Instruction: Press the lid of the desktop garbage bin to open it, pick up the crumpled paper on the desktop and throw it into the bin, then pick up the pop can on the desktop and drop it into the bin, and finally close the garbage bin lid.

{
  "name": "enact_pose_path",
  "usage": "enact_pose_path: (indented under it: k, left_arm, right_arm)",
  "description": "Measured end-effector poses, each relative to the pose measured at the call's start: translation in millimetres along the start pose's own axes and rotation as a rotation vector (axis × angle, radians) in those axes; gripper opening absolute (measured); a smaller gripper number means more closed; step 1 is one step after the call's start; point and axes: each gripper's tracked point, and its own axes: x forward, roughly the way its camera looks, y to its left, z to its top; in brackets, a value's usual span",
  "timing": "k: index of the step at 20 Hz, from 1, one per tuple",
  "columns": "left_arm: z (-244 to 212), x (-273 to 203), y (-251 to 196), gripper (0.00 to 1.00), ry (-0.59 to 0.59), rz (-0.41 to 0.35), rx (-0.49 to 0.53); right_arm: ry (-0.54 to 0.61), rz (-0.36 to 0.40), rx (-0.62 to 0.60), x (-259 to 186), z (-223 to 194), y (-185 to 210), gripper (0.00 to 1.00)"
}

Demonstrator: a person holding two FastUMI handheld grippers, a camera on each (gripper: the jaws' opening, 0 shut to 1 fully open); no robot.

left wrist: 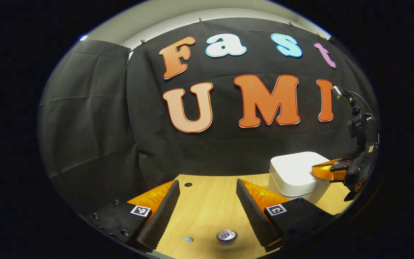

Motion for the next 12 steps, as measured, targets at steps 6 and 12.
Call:
enact_pose_path:
  k: [6,12]
  left_arm:
    - [-13,-7,17,0.98,0.021,0.079,0.001]
    - [-38,-10,31,1.00,0.078,0.134,-0.017]
  right_arm:
    - [-0.144,0.011,-0.060,-12,23,-4,0.05]
    - [-0.361,0.059,-0.076,-43,72,3,0.48]
